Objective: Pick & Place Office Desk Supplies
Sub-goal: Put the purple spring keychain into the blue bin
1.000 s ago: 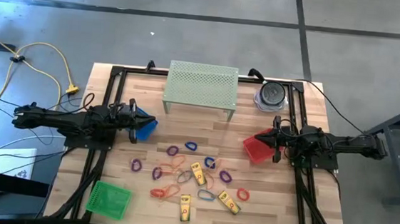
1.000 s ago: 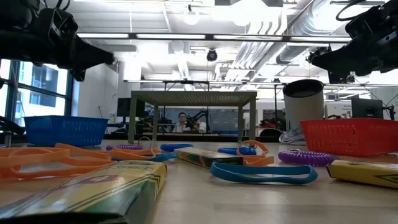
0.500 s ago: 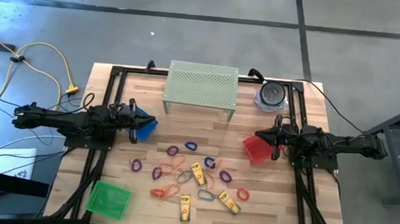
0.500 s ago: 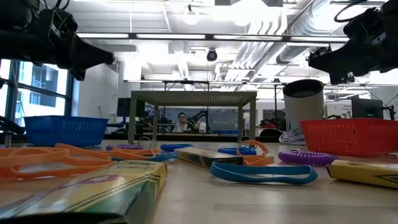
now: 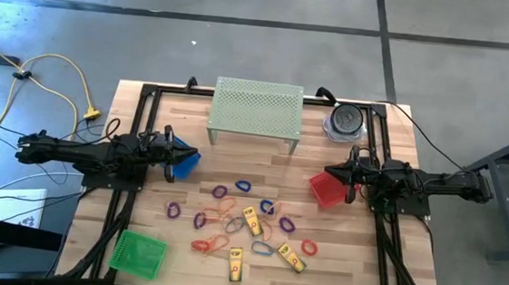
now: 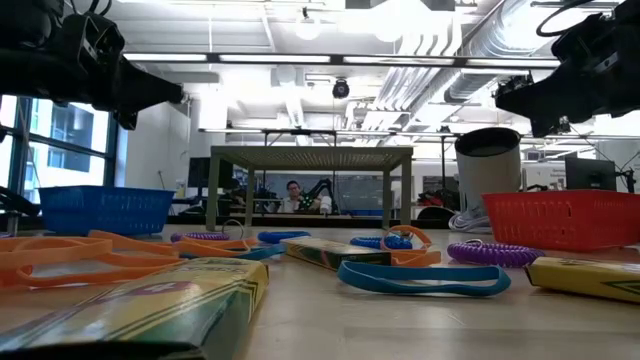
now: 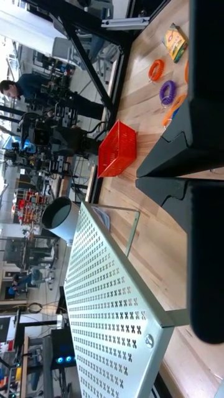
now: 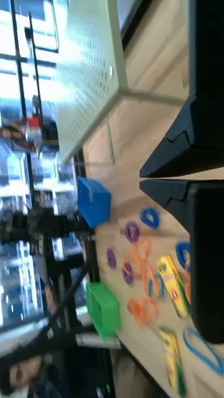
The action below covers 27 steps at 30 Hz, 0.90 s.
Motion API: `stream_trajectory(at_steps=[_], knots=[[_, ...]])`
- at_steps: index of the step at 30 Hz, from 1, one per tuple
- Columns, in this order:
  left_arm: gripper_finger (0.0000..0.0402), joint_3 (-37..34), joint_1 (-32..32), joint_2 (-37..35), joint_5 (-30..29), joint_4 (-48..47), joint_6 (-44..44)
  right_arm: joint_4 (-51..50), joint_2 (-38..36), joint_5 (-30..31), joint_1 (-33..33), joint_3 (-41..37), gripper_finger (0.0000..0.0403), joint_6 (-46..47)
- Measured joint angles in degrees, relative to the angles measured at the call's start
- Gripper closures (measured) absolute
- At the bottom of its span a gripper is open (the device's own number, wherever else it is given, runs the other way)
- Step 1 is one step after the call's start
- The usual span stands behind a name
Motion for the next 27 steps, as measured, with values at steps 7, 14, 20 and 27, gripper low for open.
stream_trajectory(at_steps=[7, 14, 20, 27], knots=[[0.0401, 0.00, 0.00, 0.01, 0.04, 0.00, 0.02, 1.69, 0.00, 2.97, 0.00, -0.07, 0.0398, -2.60], [0.0401, 0.00, -0.02, 0.01, 3.73, 0.00, 2.67, 4.00, 0.00, -11.13, 0.02, -0.07, 0.0398, -5.00], [0.0401, 0.00, -0.02, 0.01, 3.76, 0.00, 3.26, 6.03, 0.07, -9.41, 0.02, -0.07, 0.0392, -5.31], [0.0401, 0.00, -0.02, 0.01, 5.86, 0.00, 5.14, 4.57, 3.79, -4.80, 0.02, 1.13, 0.0308, -5.32]])
